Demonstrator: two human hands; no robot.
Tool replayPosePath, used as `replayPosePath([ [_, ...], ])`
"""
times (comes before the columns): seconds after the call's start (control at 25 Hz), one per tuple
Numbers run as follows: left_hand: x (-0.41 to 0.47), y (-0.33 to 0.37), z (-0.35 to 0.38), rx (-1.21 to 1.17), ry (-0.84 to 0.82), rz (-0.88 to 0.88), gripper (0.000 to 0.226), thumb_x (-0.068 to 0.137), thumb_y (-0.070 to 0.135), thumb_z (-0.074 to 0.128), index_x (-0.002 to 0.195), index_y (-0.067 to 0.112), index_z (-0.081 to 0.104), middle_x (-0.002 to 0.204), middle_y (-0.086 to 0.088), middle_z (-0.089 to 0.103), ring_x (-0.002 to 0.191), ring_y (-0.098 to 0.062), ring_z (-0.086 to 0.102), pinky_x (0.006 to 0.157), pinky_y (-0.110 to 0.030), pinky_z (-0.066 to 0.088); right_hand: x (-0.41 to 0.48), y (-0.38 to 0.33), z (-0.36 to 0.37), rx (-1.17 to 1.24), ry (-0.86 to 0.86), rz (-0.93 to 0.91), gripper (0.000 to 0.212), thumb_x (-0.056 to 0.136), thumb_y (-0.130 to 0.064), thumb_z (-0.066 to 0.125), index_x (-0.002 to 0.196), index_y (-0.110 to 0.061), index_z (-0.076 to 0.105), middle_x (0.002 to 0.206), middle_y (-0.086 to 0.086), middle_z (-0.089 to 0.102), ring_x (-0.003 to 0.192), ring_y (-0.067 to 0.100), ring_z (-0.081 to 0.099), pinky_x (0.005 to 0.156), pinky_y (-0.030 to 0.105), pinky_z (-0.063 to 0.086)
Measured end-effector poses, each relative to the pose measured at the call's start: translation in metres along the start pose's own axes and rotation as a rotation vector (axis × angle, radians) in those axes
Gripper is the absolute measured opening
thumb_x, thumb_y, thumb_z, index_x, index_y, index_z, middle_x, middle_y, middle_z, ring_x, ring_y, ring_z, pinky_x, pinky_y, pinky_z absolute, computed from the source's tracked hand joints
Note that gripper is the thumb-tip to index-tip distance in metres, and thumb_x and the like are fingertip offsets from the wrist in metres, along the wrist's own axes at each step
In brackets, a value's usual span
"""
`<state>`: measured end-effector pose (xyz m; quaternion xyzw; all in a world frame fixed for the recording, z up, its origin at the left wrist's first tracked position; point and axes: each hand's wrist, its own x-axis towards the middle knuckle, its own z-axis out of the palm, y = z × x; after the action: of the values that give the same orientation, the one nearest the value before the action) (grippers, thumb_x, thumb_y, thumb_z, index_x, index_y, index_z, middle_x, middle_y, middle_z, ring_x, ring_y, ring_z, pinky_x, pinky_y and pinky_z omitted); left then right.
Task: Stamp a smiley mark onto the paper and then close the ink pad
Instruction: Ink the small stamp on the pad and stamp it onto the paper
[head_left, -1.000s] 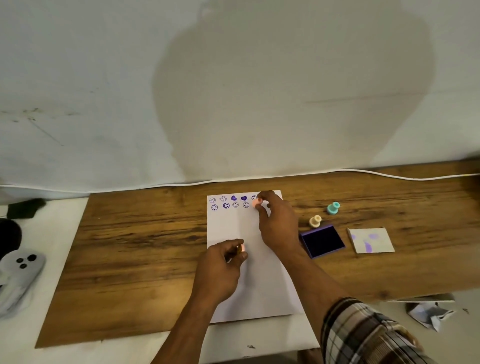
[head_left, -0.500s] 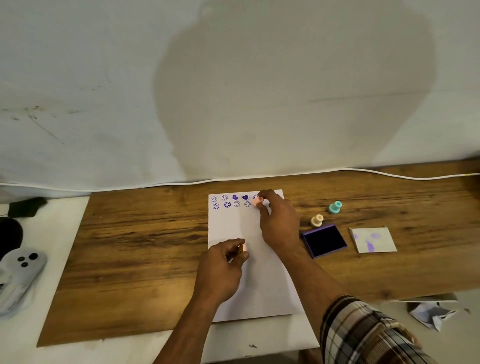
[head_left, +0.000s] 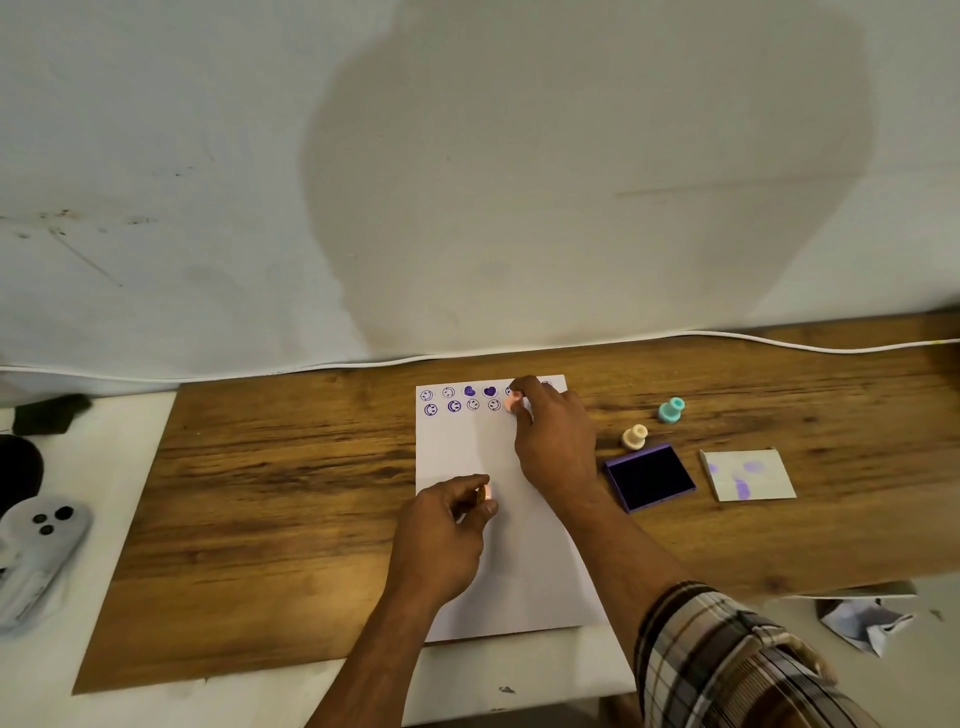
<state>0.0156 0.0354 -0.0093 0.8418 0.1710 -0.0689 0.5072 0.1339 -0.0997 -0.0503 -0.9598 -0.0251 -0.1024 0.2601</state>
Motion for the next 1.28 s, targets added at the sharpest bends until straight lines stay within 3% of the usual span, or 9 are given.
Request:
replayPosePath([
  [0.16,0.001,-0.005,0.000,-0.011,-0.010,0.017,0.034,0.090,0.023,0.076,0.124,0.024,0.075,0.115,0.008,0.076,0.096,-0.002,0.069,0.088,-0.009,0.050,0.004,-0.005,-0.002,-0.106,0.006,-0.053,0.032,0.090,-0.013,0.072,0.120,-0.020,0.061,0.103,0.002,0.077,0.093,0.029,0.058,0.060,0.032,0.039],
  [0.32,0.000,-0.011,0.000,-0.031,-0.010,0.018,0.033,0.090,0.021,0.076,0.123,0.025,0.075,0.109,0.015,0.074,0.096,0.008,0.066,0.080,0.003,0.047,0.007,-0.009,-0.007,-0.153,-0.014,-0.097,0.037,0.086,-0.009,0.072,0.120,-0.017,0.060,0.099,0.006,0.075,0.096,0.032,0.058,0.060,0.033,0.039],
  [0.44,0.001,-0.012,0.002,-0.031,0.001,0.017,0.034,0.090,0.023,0.076,0.123,0.026,0.075,0.112,0.016,0.071,0.093,0.009,0.064,0.082,0.001,0.046,0.011,-0.013,-0.014,-0.194,-0.093,-0.148,0.040,0.088,-0.006,0.068,0.124,-0.019,0.056,0.103,0.005,0.074,0.101,0.031,0.056,0.064,0.039,0.052],
  [0.56,0.001,-0.009,0.003,-0.028,0.014,0.016,0.034,0.090,0.023,0.076,0.124,0.023,0.074,0.118,0.010,0.073,0.099,-0.001,0.066,0.097,-0.020,0.051,0.015,-0.013,-0.021,-0.244,-0.164,-0.203,0.038,0.092,-0.009,0.067,0.126,-0.020,0.054,0.110,0.006,0.072,0.108,0.032,0.057,0.072,0.042,0.055],
  [0.72,0.002,-0.005,0.000,-0.095,0.052,0.003,0.032,0.089,0.019,0.078,0.121,0.026,0.075,0.113,0.005,0.077,0.095,-0.006,0.069,0.098,-0.030,0.055,-0.004,-0.007,-0.053,0.574,0.078,0.310,0.018,0.095,-0.019,0.075,0.107,-0.027,0.065,0.104,-0.009,0.073,0.094,0.010,0.068,0.071,0.028,0.053],
  [0.84,0.011,-0.002,0.001,-0.283,0.046,-0.073,0.028,0.084,0.015,0.082,0.106,0.032,0.077,0.100,0.003,0.079,0.094,-0.012,0.073,0.079,-0.018,0.056,-0.025,0.001,-0.090,1.043,0.194,0.656,0.024,0.087,-0.020,0.084,0.103,-0.031,0.071,0.097,-0.014,0.079,0.087,0.003,0.075,0.065,0.026,0.062],
  [0.92,0.008,0.003,0.002,-0.448,0.012,-0.126,0.026,0.080,0.014,0.085,0.103,0.027,0.081,0.100,0.002,0.082,0.099,-0.015,0.076,0.078,-0.016,0.056,-0.043,0.007,-0.113,1.094,0.170,0.685,0.023,0.085,-0.024,0.084,0.102,-0.034,0.072,0.091,-0.025,0.078,0.084,-0.007,0.072,0.052,0.014,0.055],
  [1.04,0.004,0.015,0.007,-0.590,-0.100,-0.154,0.030,0.076,0.017,0.089,0.105,0.023,0.083,0.108,0.003,0.082,0.105,-0.019,0.076,0.094,-0.036,0.061,-0.072,0.010,-0.125,1.049,0.087,0.612,0.023,0.083,-0.022,0.086,0.099,-0.032,0.074,0.088,-0.025,0.078,0.085,-0.008,0.071,0.050,0.012,0.053],
  [1.28,0.000,0.026,0.019,-0.662,-0.145,-0.160,0.031,0.072,0.019,0.089,0.102,0.026,0.084,0.106,-0.003,0.082,0.100,-0.025,0.078,0.094,-0.043,0.062,-0.083,-0.005,-0.107,0.927,-0.152,0.523,0.028,0.088,-0.011,0.080,0.106,-0.031,0.073,0.106,-0.012,0.078,0.100,0.007,0.073,0.086,0.039,0.063],
])
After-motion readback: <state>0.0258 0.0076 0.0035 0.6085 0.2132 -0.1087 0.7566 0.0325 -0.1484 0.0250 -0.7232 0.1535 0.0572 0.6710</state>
